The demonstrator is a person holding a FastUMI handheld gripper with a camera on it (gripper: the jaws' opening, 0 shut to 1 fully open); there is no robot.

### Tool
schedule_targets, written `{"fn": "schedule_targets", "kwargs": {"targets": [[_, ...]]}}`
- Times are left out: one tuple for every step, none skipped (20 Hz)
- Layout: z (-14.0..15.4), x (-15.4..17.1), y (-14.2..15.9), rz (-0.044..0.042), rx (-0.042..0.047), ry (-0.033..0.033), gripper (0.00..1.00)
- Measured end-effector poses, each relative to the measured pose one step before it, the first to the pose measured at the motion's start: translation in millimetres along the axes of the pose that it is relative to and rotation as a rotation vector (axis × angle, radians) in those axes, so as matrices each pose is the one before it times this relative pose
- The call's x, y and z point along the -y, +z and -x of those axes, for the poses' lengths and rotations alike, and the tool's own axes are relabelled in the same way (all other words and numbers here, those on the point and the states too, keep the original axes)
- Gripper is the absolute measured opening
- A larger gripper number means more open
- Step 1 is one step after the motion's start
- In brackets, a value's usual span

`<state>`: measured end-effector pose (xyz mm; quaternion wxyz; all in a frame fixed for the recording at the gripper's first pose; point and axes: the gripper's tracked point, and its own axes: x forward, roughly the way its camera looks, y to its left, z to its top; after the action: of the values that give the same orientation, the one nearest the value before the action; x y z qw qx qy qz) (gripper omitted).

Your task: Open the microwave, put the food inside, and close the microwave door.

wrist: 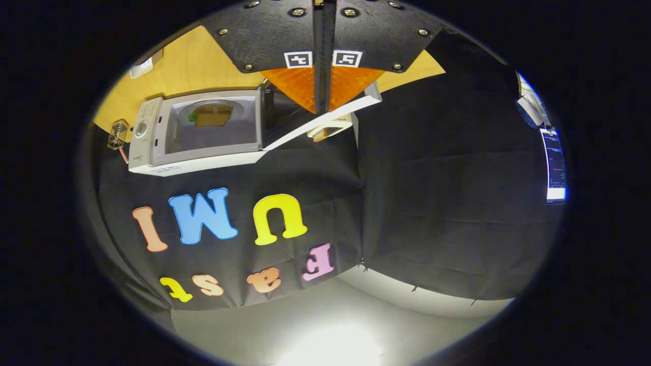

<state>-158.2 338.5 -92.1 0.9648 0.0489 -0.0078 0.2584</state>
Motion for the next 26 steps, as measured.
{"fn": "schedule_targets", "kwargs": {"targets": [[-1.56, -11.14, -0.57, -0.00778, -0.00236, 0.02385, 0.00], [-1.81, -9.40, 0.81, -0.00429, -0.00302, 0.01910, 0.00], [-1.53, -10.43, 0.72, -0.00778, -0.00298, 0.02176, 0.00], [-2.80, -11.19, -0.21, -0.01060, -0.00573, 0.02654, 0.00], [-3.38, -11.91, -2.02, -0.00319, -0.00565, 0.02314, 0.00], [-3.77, -10.68, -2.32, -0.00967, -0.00039, 0.02285, 0.00], [-3.40, -7.41, -4.12, -0.01093, 0.00570, 0.00906, 0.00], [-3.67, -5.57, -5.37, -0.00593, 0.00022, 0.00227, 0.00], [-6.43, -2.94, -3.64, -0.00630, 0.00267, -0.00828, 0.00], [-5.47, -0.36, -3.89, -0.00651, -0.00612, -0.00932, 0.00], [-6.06, 0.61, -5.04, -0.00755, -0.00798, -0.01258, 0.00], [-4.74, 2.63, -2.32, -0.00926, -0.00488, -0.01567, 0.01], [-2.80, 0.48, -1.43, -0.00905, -0.00094, -0.01459, 0.00], [-1.08, 5.44, -1.86, -0.00848, 0.00788, -0.02698, 0.01], [-1.14, 6.51, -1.86, 0.00044, 0.00970, -0.02840, 0.00], [-1.93, 5.50, -0.32, 0.00677, 0.00701, -0.02869, 0.00], [-2.57, -2.88, -3.41, -0.00902, 0.00125, 0.00330, 0.00], [2.20, 1.68, -1.39, -0.00866, 0.00074, -0.00808, 0.00], [2.82, 2.02, -0.52, 0.00595, 0.00934, -0.01121, 0.00], [2.55, 3.65, 2.05, 0.01297, 0.01072, -0.01324, 0.00], [2.52, 3.79, 0.21, 0.00645, 0.00881, -0.01244, 0.00], [1.83, 3.58, 0.13, -0.00027, 0.00928, -0.00678, 0.00], [3.19, 3.77, -0.26, -0.00139, 0.00352, -0.00495, 0.01], [2.22, 3.63, 1.83, -0.00255, 0.00434, -0.00373, 0.00], [3.15, 3.78, 0.98, -0.00417, 0.00352, -0.00723, 0.00], [2.80, 5.19, 2.41, -0.00586, 0.00770, -0.00806, 0.01]]}}
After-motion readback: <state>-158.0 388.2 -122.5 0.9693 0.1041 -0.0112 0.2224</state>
